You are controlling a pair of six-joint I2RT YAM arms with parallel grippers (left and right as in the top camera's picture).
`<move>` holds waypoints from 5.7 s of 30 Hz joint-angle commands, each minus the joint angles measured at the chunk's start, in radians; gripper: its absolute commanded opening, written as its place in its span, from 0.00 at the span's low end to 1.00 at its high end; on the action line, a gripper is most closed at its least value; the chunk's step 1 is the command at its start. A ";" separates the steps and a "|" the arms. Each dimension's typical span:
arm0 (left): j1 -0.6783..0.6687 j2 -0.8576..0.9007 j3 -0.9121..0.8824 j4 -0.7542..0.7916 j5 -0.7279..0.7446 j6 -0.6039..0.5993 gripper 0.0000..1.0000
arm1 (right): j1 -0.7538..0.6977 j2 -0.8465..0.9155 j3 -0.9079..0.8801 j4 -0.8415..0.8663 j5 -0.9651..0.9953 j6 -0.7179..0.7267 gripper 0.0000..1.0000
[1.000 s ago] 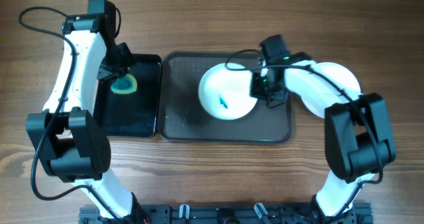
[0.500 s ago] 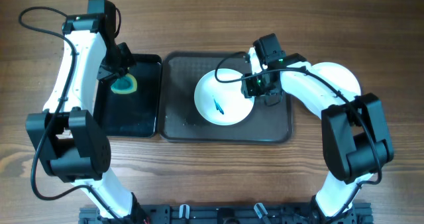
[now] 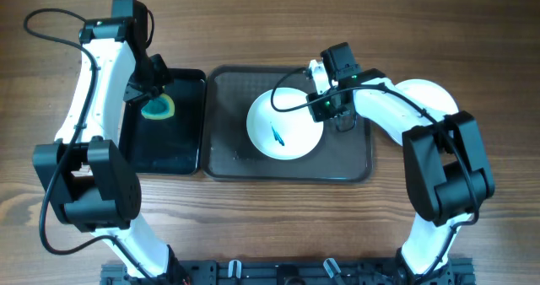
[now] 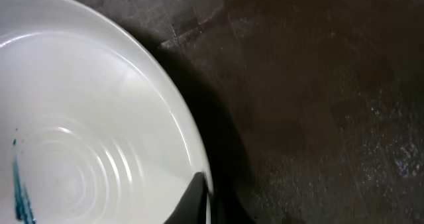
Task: Clean dirty plates on tray and stack at the side
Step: 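Grasp the rim of the last white plate with right gripper, then bring the green sponge onto the held plate with left gripper, then scrub the plate with the sponge while right gripper holds it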
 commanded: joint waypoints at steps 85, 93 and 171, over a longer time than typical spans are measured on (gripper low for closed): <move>-0.529 0.270 -0.089 0.451 0.271 0.002 0.04 | 0.027 0.108 0.080 -0.136 -0.212 0.567 0.04; -0.454 0.270 -0.089 0.382 -0.175 -0.164 0.04 | 0.027 0.108 0.080 -0.137 -0.211 0.565 0.04; -0.489 0.270 -0.089 0.304 0.565 0.249 0.04 | 0.027 0.108 0.080 -0.135 -0.212 0.568 0.04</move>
